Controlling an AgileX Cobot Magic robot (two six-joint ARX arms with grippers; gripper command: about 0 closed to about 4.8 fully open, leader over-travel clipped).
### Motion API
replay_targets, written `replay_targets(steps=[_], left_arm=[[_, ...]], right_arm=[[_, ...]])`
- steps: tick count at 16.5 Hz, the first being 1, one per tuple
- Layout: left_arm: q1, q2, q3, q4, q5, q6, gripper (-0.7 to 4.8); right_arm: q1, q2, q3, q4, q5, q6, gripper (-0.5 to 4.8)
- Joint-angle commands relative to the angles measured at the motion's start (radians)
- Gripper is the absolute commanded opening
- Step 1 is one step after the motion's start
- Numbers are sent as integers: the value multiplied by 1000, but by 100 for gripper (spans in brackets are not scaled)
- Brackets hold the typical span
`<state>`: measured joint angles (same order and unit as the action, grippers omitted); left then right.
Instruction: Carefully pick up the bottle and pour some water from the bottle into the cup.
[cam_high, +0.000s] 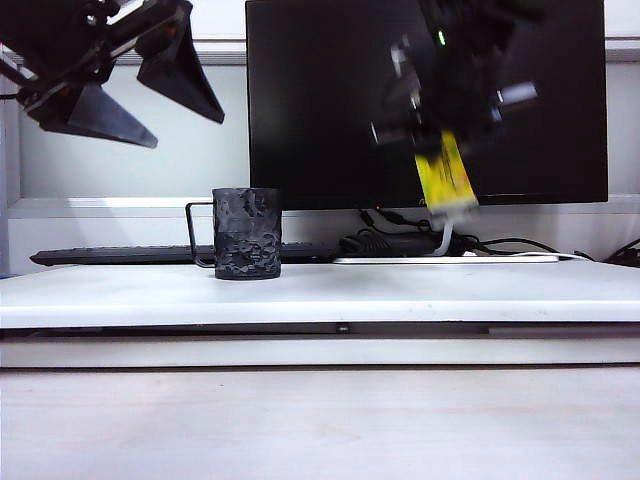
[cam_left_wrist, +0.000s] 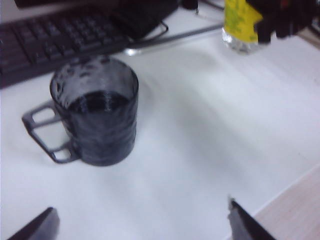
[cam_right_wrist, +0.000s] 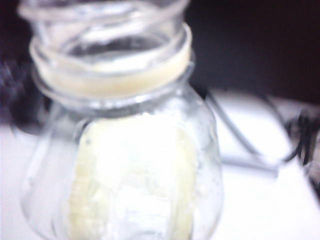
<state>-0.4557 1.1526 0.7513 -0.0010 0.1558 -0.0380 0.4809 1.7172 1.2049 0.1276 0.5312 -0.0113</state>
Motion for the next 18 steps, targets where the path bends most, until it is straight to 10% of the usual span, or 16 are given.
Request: replay_targets(steps=[1,18], left_arm=[[0,-5,4,4,6,4,479],[0,-4,4,-6,29,3,479]], right_arm=[[-1,-9,-69,105,-35,93,94],[-1,-5,-320,251,-62,217,136]])
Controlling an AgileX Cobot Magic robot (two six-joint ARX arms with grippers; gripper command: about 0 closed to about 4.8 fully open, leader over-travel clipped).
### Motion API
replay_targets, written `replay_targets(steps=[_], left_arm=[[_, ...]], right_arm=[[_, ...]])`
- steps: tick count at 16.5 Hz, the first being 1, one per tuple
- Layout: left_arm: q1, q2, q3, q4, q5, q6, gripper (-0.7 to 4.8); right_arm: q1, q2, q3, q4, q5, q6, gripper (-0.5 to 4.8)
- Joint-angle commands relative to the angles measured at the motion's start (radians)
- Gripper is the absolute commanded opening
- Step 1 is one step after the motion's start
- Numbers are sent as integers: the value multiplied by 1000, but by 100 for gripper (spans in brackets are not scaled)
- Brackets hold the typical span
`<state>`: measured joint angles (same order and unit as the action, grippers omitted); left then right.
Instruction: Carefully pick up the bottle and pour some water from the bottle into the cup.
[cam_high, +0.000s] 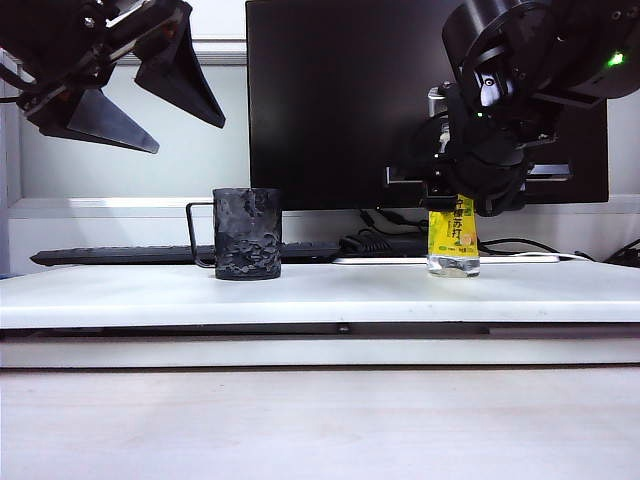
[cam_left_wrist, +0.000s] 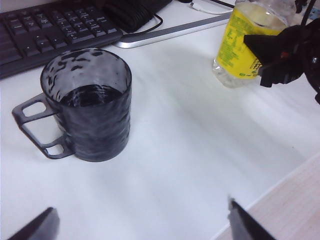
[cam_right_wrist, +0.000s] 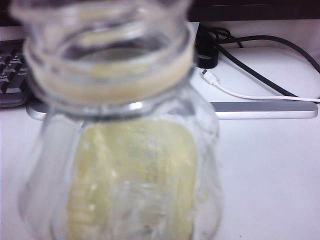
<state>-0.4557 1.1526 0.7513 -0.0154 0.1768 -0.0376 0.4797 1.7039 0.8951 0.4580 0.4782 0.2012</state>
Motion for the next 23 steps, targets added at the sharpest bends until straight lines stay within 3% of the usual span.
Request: replay_targets(steps=[1,3,5,8,10,13,23], left_arm=[[0,-4,4,8,8,3,479],[0,-4,4,8,11,3,479],[0,-4,4,8,11,3,479],[0,-4,4,2,11,3,479],[0,-4,4,2,11,3,479],[0,-4,4,2,11,3,479],[0,-5,4,2,11,0,479]], right_arm=[[0,8,-10,-79,-9,5,152],[0,8,-10,-80,-9,4,159],[0,8,-11,-80,-9,4,223],[0,8,-11,-81,-10,-2,253],[0,8,-10,-84,-11,-19,362],[0,8,-10,-89,-13,-19,469],[0,-36,-10,-85,-8,-19,479]])
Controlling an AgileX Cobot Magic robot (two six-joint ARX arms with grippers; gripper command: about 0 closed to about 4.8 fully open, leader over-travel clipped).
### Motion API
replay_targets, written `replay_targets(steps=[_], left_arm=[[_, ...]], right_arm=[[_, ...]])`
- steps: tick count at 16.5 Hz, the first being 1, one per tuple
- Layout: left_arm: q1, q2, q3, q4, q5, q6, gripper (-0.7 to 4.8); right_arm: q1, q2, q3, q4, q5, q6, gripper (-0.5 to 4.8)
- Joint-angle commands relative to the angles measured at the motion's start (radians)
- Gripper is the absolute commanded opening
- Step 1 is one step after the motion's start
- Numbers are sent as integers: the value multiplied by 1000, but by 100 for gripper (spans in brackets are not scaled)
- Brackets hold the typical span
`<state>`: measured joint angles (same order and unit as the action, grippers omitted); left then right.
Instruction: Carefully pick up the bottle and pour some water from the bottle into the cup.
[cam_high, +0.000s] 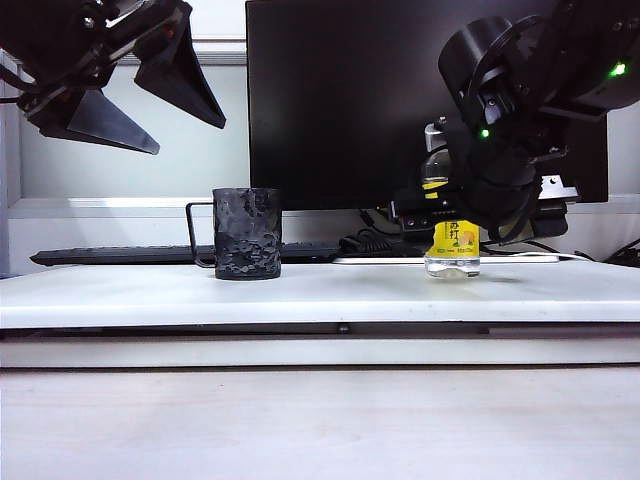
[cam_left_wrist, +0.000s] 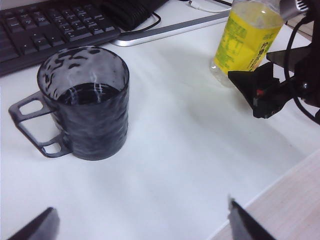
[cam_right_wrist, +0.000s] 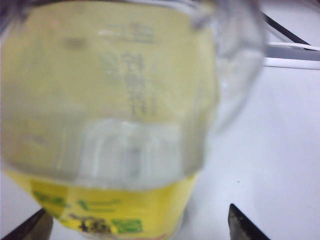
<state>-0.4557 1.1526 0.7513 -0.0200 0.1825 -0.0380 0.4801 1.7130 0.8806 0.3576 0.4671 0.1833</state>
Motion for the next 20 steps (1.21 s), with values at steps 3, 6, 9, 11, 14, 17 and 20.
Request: replay_targets(steps=[3,6,9,11,14,17,20], left_arm=[[0,-33,4,11,5,1,479],[0,-130,4,9,-7,4,479],[0,-249,4,5,-15,4,479],[0,-348,4,-9,-39,5,479],[0,-537,4,-70,-99,4,479],[0,-727,4,-199,-123,4,479],[0,-913,4,-352,-123,4,479]], right_arm=[[0,-134,5,14,2,-44,479],[3,-280,5,-35,-2,-103,479],[3,-413,5,-87,-2,-108,479],[3,-529,5,-153,-2,-110,479],[3,-758,5,-314,-25,-110,479],[3,-1015,5,-510,-100,-109,479],[3,-1268,5,-717,-241,-115,479]])
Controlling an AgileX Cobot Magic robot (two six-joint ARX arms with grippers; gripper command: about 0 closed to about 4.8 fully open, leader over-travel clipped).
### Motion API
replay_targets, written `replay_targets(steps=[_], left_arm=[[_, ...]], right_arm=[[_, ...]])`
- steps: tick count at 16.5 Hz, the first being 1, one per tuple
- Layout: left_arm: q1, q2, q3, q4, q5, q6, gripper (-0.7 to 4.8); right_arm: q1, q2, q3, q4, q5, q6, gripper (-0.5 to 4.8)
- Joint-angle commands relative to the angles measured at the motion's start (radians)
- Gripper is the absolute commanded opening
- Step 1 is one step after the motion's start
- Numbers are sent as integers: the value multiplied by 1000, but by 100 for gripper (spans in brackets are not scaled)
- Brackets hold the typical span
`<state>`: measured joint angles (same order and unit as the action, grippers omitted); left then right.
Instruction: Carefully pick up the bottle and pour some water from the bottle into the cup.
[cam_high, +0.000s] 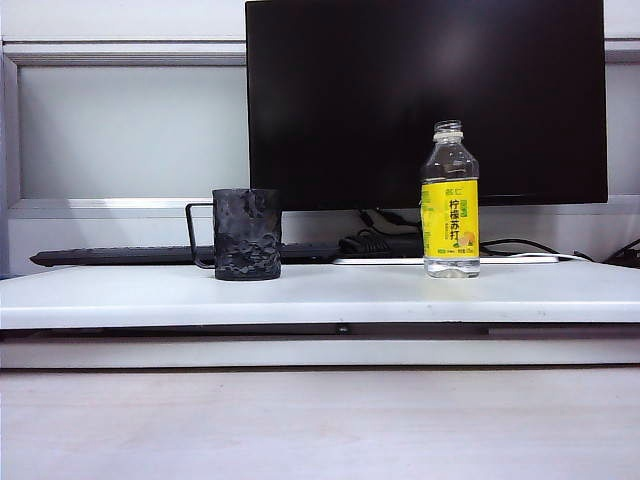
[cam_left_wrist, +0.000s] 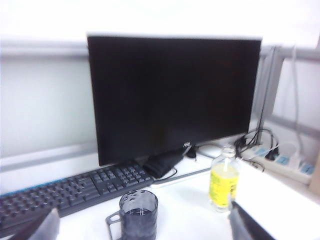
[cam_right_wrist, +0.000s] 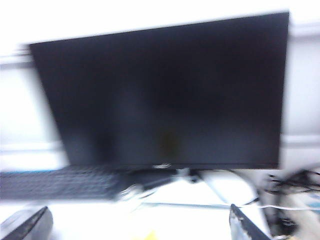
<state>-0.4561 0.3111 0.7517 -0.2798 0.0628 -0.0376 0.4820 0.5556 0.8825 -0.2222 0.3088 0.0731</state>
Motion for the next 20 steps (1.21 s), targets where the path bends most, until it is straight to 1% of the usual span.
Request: replay_targets(steps=[1,2,3,4,6,7,8,9,10,11,12,15,16,17,18,19,20], left_arm=[[0,-143,3,-185,-3,4,479],[1,-179,3,-258,-3,4,479],[1,-189,0,-301,-3,3,479],[1,-189,-10,-329,-11,4,479],[1,-188,-76,-296,-54,4,479],[1,-188,-119,-259,-73,4,479],[1,-185,-185,-189,-129,4,479],[1,-185,-226,-146,-157,3,479],[1,-184,-273,-98,-174,4,479],[1,-184,-325,-56,-216,3,479],[1,-184,-355,-39,-219,3,479],[1,-184,-407,-34,-220,3,479],[1,-184,-416,-35,-220,3,401],[1,-184,-424,-36,-220,3,248],[1,-185,-431,-34,-220,3,110],[1,-185,-433,-37,-220,3,38],[1,-185,-434,-38,-220,3,34]], right_arm=[[0,-213,2,-275,-131,-6,479],[0,-273,-11,-372,-135,-5,479],[0,-311,-39,-406,-136,-1,479],[0,-341,-84,-403,-153,10,479],[0,-364,-224,-291,-162,10,479],[0,-361,-299,-192,-162,10,479],[0,-350,-400,-33,-161,9,479],[0,-338,-478,91,-144,8,479],[0,-322,-549,200,-131,6,479],[0,-302,-618,287,-124,5,479],[0,-293,-653,310,-124,5,479],[0,-286,-705,298,-126,5,479],[0,-286,-712,291,-127,5,479],[0,-286,-716,279,-127,5,411],[0,-286,-718,266,-127,5,304],[0,-286,-718,248,-128,5,139],[0,-286,-718,235,-128,5,32]])
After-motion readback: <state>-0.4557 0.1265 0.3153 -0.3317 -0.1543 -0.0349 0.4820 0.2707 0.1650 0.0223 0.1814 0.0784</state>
